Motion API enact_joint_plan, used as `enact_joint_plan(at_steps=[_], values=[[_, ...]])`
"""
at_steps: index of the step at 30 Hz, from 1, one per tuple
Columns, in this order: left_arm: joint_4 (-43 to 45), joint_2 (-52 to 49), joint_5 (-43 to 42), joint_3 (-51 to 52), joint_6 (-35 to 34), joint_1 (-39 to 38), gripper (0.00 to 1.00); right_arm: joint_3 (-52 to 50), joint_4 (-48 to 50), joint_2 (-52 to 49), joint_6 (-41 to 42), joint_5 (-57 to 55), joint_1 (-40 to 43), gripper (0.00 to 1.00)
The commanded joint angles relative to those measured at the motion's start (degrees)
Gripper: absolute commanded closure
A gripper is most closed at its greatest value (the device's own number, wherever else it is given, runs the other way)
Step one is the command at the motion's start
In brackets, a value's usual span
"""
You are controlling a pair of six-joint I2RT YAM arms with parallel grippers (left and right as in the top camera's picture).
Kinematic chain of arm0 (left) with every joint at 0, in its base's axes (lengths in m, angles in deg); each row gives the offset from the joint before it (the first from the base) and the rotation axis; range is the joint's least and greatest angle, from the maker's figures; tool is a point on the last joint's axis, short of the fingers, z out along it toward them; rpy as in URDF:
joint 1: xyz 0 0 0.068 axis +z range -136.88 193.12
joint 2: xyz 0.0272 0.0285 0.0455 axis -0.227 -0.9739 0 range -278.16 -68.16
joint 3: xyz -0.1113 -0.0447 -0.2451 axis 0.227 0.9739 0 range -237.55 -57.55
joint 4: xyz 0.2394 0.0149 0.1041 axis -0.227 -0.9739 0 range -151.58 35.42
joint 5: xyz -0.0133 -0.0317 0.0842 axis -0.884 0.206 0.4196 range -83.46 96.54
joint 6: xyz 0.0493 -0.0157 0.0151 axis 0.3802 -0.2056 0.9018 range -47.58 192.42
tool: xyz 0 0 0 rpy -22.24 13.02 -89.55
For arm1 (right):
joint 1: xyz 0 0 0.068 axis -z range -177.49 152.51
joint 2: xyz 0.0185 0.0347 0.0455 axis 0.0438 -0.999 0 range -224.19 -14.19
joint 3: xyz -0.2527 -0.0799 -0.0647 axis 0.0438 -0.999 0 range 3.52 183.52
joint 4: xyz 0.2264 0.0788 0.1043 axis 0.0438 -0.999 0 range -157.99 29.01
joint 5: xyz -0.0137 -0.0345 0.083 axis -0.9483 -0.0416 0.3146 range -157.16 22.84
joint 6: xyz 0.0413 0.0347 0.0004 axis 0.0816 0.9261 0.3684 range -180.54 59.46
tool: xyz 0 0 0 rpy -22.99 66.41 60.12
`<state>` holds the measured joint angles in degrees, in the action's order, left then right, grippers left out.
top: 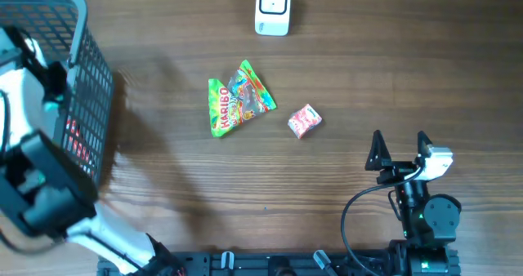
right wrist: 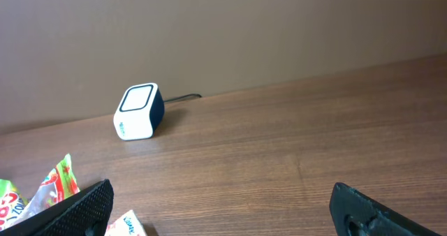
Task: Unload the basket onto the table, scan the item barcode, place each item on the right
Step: 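Reach the left gripper into the basket and grasp the mint-green wipes pack, then place the wipes pack on the table below the Haribo bag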
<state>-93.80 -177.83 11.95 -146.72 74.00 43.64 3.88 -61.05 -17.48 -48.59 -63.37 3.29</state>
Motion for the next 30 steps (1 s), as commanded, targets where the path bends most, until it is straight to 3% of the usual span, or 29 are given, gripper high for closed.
enact_joint_plan(at_steps=[1, 3, 5, 6, 11, 13, 16, 20, 25, 26, 27, 28, 30], values=[[-1.49, 20.70, -0.61, -1.20, -17.31, -1.18, 0.96, -0.07, 0.13, -0.04, 0.11, -0.79, -0.37, 0.00], [-2.73, 29.38, -10.49, -1.18, -22.77, -2.99, 0.96, -0.07, 0.13, -0.04, 0.09, -0.79, -0.37, 0.01], [-2.71, 35.58, -23.67, -1.18, -23.17, -7.37, 0.96, -0.07, 0.13, -0.04, 0.09, -0.79, -0.37, 0.01], [-2.75, 36.98, -25.44, -1.18, -23.02, -10.03, 0.96, -0.07, 0.13, -0.04, 0.09, -0.79, -0.37, 0.01], [-11.87, 34.49, -19.50, 2.21, -19.10, -34.56, 0.96, -0.07, 0.13, -0.04, 0.09, -0.79, -0.37, 0.00], [-11.74, 31.26, -18.91, 5.88, -18.25, -43.65, 0.96, -0.07, 0.13, -0.04, 0.09, -0.79, -0.37, 0.00], [-9.73, 24.50, -9.92, 11.65, -18.88, -56.26, 0.96, -0.07, 0.11, -0.04, 0.09, -0.79, -0.37, 0.00], [-4.04, 15.47, -8.59, 16.65, -24.61, -65.11, 0.96, -0.07, 0.11, -0.04, 0.09, -0.79, -0.37, 0.00], [-1.46, 5.40, -7.41, 17.84, -24.81, -72.52, 0.96, -0.07, 0.13, -0.04, 0.09, -0.79, -0.37, 0.00], [-1.44, 5.18, -6.64, 17.84, -24.79, -72.59, 0.80, -0.07, 0.13, -0.04, 0.09, -0.79, -0.37, 0.01], [-1.44, 5.18, -5.49, 17.81, -24.76, -72.52, 0.47, -0.07, 0.13, -0.04, 0.09, -0.79, -0.37, 0.00], [-1.49, 5.57, -3.39, 17.81, -24.46, -72.17, 0.00, -0.07, 0.11, -0.04, 0.09, -0.79, -0.37, 0.01], [-1.88, 7.13, 0.24, 17.40, -24.33, -71.06, 0.00, -0.07, 0.11, -0.04, 0.11, -0.79, -0.37, 0.00]])
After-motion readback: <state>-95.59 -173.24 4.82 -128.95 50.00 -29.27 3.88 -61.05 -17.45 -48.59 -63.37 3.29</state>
